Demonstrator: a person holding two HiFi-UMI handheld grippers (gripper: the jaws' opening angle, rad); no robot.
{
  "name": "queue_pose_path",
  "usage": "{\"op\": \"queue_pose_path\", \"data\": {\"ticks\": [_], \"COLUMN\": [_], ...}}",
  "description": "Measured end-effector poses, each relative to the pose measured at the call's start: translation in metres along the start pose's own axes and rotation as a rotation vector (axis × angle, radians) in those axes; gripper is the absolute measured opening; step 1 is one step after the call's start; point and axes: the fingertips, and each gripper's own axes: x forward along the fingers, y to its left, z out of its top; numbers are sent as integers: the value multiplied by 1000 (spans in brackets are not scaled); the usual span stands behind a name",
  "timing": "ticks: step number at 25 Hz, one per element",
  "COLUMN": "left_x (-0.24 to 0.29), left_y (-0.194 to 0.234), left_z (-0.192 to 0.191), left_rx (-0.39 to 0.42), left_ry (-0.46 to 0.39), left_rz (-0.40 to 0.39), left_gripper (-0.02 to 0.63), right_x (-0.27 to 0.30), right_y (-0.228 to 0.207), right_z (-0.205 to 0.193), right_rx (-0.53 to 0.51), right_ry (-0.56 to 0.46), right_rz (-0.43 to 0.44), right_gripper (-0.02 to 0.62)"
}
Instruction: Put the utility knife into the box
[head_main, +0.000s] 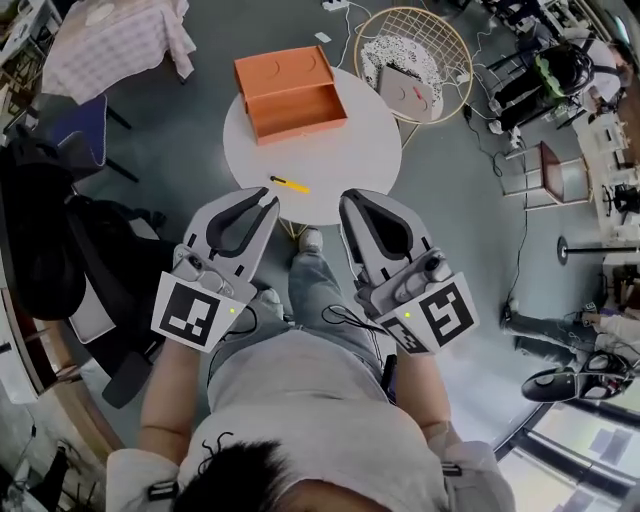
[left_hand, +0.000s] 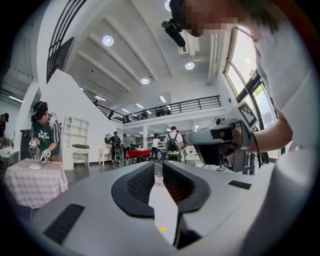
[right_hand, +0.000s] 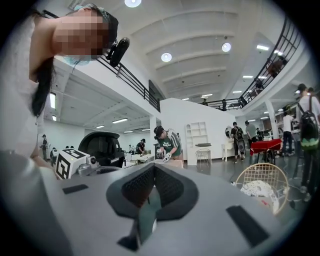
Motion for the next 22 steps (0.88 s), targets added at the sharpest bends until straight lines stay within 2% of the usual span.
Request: {"op": "queue_pose_path", "data": {"ticks": [8,22], "left_x": [24,60], "left_y": [39,99], "left_z": [8,-4], "left_rx": [-27,-77], "left_ry": [-28,1], "left_rz": [118,324], "left_gripper": [45,15], "right_x": [47,129], "right_y": [-33,-74], "right_z": [-11,-52], "right_rx": [10,43], "right_ry": [46,170], "right_rz": [97,301], "right_gripper": [9,9]}}
